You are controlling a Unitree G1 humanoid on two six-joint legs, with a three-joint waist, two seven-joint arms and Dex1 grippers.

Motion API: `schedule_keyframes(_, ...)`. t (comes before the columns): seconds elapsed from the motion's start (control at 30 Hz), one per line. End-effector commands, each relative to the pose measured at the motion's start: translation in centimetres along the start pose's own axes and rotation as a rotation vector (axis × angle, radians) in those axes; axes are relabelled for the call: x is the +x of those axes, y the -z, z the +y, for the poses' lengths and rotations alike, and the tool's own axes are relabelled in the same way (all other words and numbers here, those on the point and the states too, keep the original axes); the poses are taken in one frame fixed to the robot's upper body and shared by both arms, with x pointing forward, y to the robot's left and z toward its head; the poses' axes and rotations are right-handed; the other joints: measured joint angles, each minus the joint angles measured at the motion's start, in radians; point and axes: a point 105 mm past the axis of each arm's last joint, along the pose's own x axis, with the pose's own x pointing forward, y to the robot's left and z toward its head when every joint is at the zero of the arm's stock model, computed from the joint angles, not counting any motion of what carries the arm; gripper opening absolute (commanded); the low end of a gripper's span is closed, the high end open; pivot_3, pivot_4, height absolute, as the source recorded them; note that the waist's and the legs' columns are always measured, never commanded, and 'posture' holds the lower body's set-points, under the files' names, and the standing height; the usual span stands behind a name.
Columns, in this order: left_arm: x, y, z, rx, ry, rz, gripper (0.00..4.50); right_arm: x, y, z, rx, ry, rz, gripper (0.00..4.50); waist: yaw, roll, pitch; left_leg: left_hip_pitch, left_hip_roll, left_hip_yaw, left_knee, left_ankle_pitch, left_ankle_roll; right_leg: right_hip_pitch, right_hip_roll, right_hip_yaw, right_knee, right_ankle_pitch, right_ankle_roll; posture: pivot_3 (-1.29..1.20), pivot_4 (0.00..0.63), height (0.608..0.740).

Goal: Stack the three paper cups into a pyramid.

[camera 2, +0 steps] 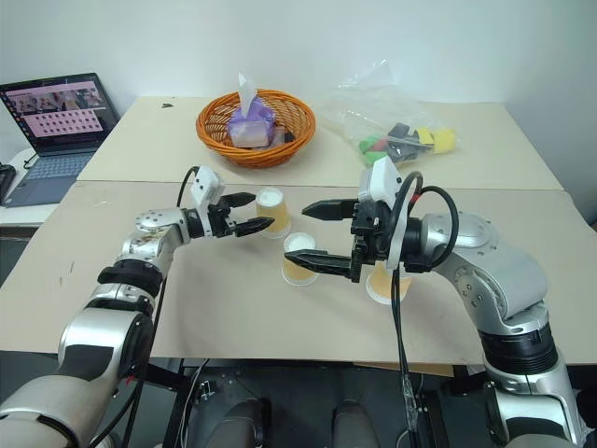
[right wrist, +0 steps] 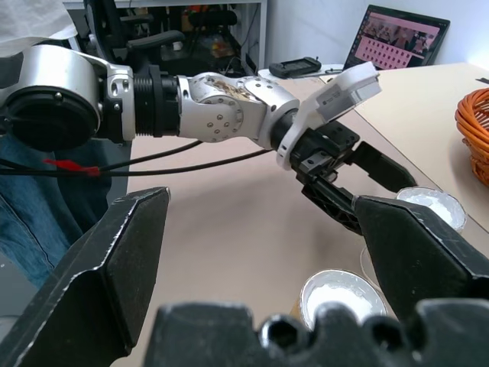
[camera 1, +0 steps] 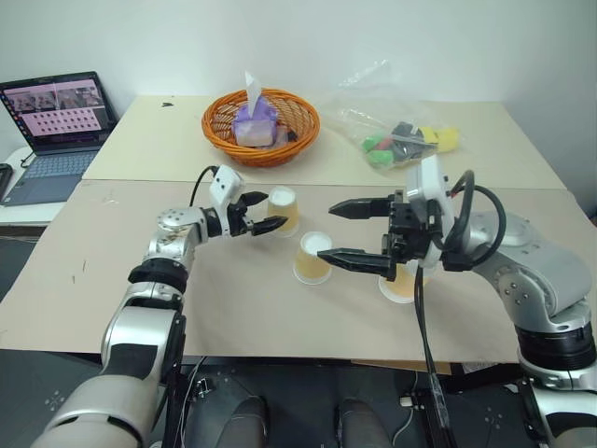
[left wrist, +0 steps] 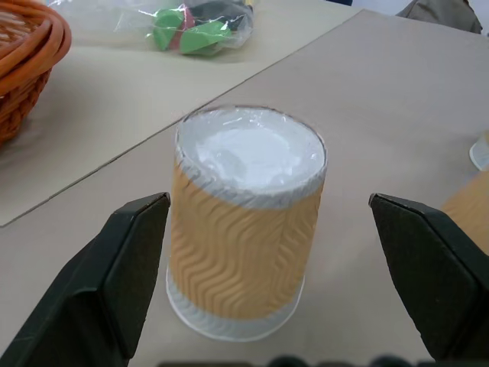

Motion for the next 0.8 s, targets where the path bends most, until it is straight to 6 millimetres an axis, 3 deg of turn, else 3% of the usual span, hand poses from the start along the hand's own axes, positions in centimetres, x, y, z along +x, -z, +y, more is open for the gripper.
schedule_keyframes(0.03, 0.7, -1.9, 0.4, 0.049, -0.01, -0.035, 4.47, -0.4, -1.5, 0.3, -0.063, 0.006, -0.04, 4.5, -0.002, 0.0, 0.0, 0.0, 0.0, 0.0, 0.0, 0.0, 0.0, 0.0, 0.0, 0.0, 0.0, 0.0, 0.0, 0.0, 0.15, 0.74)
schedule_keyframes(0.5, 1.7, -2.3, 0.3, 0.059, -0.024, -0.045, 4.47, -0.6, -1.5, 0.4, -0.068, 0.017, -0.039, 4.5, -0.001, 0.0, 0.0, 0.0, 0.0, 0.0, 0.0, 0.0, 0.0, 0.0, 0.0, 0.0, 0.0, 0.0, 0.0, 0.0, 0.15, 0.74)
schedule_keyframes(0.6, 1.6, -2.4, 0.5, 0.053, -0.033, -0.056, 3.8, -0.6, -1.4, 0.3, -0.066, 0.017, -0.036, 4.5, -0.001, 0.0, 0.0, 0.0, 0.0, 0.0, 0.0, 0.0, 0.0, 0.0, 0.0, 0.0, 0.0, 0.0, 0.0, 0.0, 0.15, 0.74)
schedule_keyframes(0.7, 1.5, -2.4, 0.5, 0.052, -0.033, -0.057, 2.65, -0.6, -1.3, 0.3, -0.064, 0.017, -0.034, 4.5, -0.001, 0.0, 0.0, 0.0, 0.0, 0.0, 0.0, 0.0, 0.0, 0.0, 0.0, 0.0, 0.0, 0.0, 0.0, 0.0, 0.15, 0.74)
schedule_keyframes(0.8, 1.5, -2.3, 0.5, 0.054, -0.033, -0.055, 2.52, -0.5, -1.3, 0.3, -0.063, 0.015, -0.033, 4.5, -0.001, 0.0, 0.0, 0.0, 0.0, 0.0, 0.0, 0.0, 0.0, 0.0, 0.0, 0.0, 0.0, 0.0, 0.0, 0.0, 0.15, 0.74)
